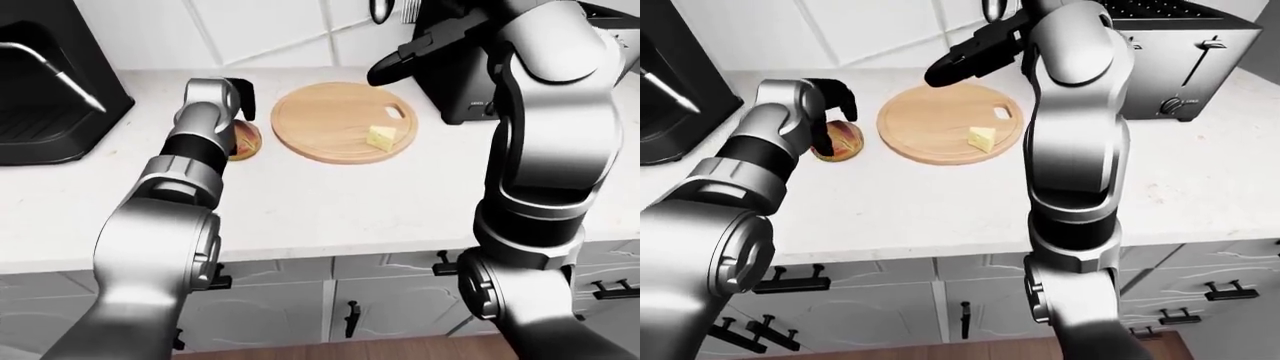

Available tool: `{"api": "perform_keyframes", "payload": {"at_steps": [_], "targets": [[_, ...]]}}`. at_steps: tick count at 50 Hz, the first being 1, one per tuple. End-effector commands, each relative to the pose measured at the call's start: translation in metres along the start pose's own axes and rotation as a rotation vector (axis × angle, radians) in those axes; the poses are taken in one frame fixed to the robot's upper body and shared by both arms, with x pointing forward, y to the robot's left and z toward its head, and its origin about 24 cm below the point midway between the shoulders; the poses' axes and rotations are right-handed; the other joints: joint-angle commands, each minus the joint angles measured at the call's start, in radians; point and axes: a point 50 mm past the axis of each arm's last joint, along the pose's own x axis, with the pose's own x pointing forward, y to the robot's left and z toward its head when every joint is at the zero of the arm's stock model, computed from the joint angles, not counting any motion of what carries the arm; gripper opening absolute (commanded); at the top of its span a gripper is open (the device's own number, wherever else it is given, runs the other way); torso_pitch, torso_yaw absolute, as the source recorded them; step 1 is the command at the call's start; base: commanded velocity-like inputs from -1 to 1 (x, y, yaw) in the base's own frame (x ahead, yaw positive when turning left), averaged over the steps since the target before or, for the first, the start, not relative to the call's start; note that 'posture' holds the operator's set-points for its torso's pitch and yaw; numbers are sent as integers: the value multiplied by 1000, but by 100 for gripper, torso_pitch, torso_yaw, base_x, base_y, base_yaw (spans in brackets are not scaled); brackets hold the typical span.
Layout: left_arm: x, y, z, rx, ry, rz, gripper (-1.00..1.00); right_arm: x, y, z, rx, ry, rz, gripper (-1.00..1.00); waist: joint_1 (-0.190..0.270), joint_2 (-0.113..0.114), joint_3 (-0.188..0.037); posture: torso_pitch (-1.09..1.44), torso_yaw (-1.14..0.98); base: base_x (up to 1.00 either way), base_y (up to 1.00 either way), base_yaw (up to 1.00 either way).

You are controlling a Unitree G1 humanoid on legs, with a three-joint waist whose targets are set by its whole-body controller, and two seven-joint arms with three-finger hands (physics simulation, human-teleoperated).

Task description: Place the bread and cheese on the cutting board.

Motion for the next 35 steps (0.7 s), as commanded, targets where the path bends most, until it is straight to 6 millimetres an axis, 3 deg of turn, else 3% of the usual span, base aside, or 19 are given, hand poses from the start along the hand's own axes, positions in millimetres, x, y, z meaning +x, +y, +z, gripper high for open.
{"api": "perform_keyframes", "payload": {"at_steps": [1,12,14,16,27,35], "targets": [[-3,9,4,-12,-31,50,16,-3,-8,16,-13,-73,-38,100,-2,0,-27,0,0,0,0,0],[3,-5,7,-25,-43,54,11,-3,-8,18,-12,-75,-39,100,-1,6,-28,0,0,0,0,0],[3,-5,7,-26,-46,58,-51,-3,-8,17,-11,-74,-39,100,-1,7,-29,0,0,0,0,0],[4,-7,7,-24,-48,56,-95,-3,-8,17,-11,-74,-38,100,-2,7,-30,0,0,0,0,0],[5,-10,11,-32,-70,81,-100,-4,-8,17,-13,-74,-39,100,-4,9,-34,0,0,0,0,0],[-9,28,9,-82,-93,215,-100,-3,-9,19,-15,-75,-37,100,-4,9,-33,0,0,0,0,0]]}}
